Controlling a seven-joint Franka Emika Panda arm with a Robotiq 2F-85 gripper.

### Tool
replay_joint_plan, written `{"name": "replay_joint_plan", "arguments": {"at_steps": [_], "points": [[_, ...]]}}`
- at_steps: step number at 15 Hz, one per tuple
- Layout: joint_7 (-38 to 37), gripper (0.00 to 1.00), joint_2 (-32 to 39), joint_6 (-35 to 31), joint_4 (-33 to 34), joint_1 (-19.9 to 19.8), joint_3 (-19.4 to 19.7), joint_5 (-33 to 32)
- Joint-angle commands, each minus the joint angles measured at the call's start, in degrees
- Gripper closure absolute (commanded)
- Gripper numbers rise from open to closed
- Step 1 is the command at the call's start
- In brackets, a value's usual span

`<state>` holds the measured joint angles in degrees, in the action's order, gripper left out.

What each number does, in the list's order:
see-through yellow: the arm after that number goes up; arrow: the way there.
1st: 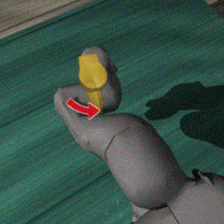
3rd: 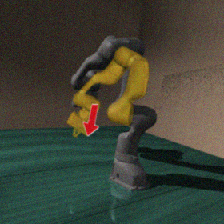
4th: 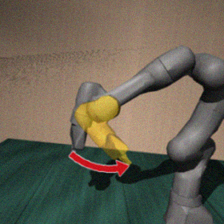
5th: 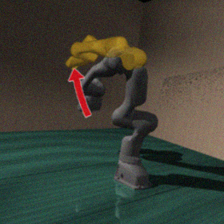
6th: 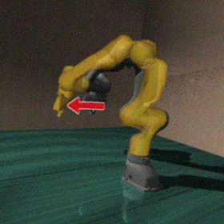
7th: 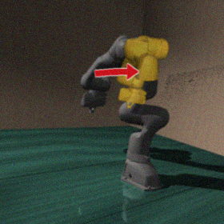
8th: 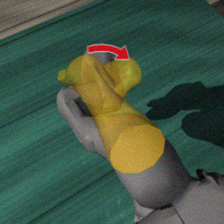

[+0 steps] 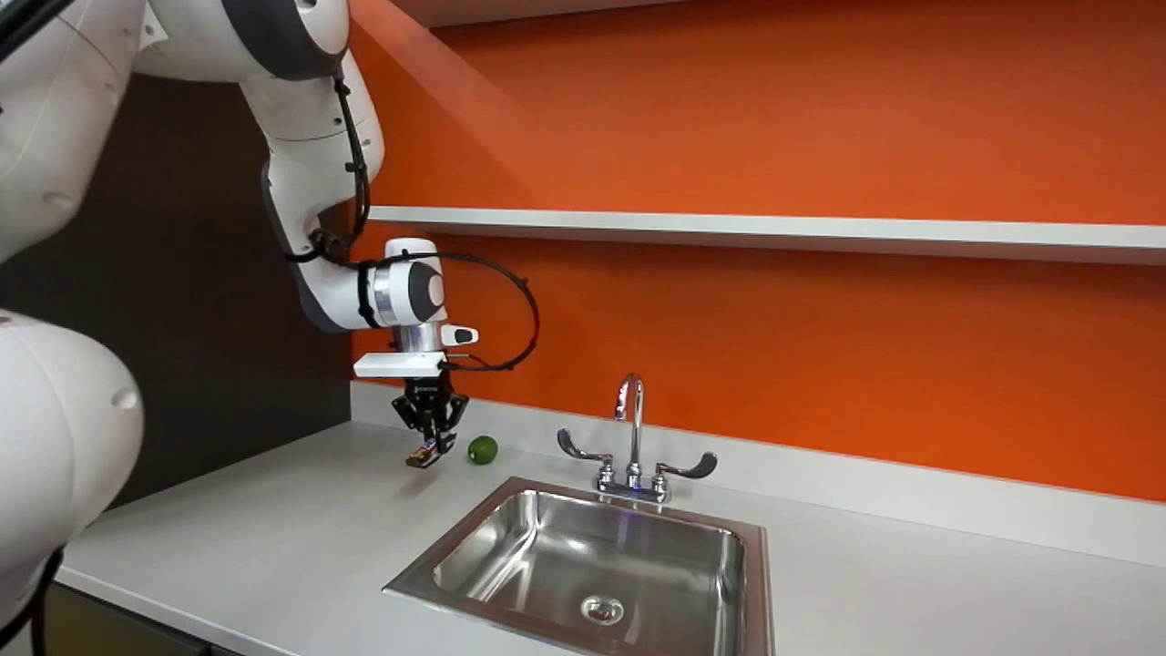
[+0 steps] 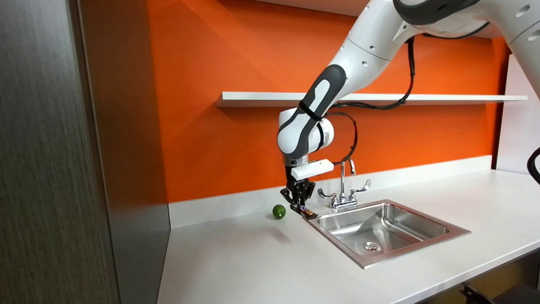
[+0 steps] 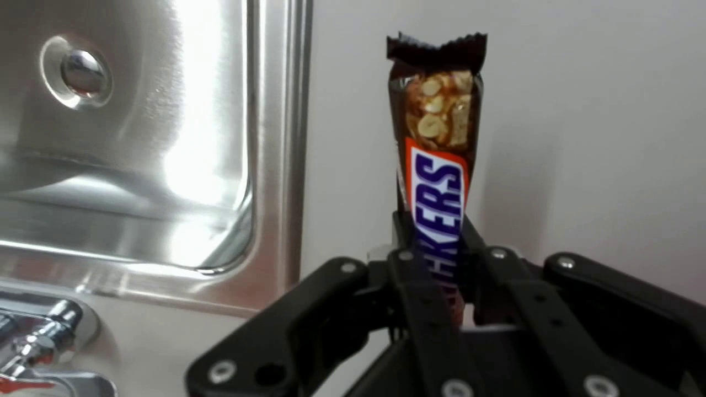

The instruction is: Put the packet in the sink

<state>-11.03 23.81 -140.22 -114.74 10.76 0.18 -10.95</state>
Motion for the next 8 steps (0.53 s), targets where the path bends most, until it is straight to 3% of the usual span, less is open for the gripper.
{"name": "replay_joint_plan", "arguments": {"at_steps": [1, 8], "points": [[-0.3, 0.95, -3.2, -1.0, -4.9, -3.2, 1.2, 2.0], [0.4, 0.95, -3.5, -4.5, -9.7, -9.8, 5.1, 5.3]]}}
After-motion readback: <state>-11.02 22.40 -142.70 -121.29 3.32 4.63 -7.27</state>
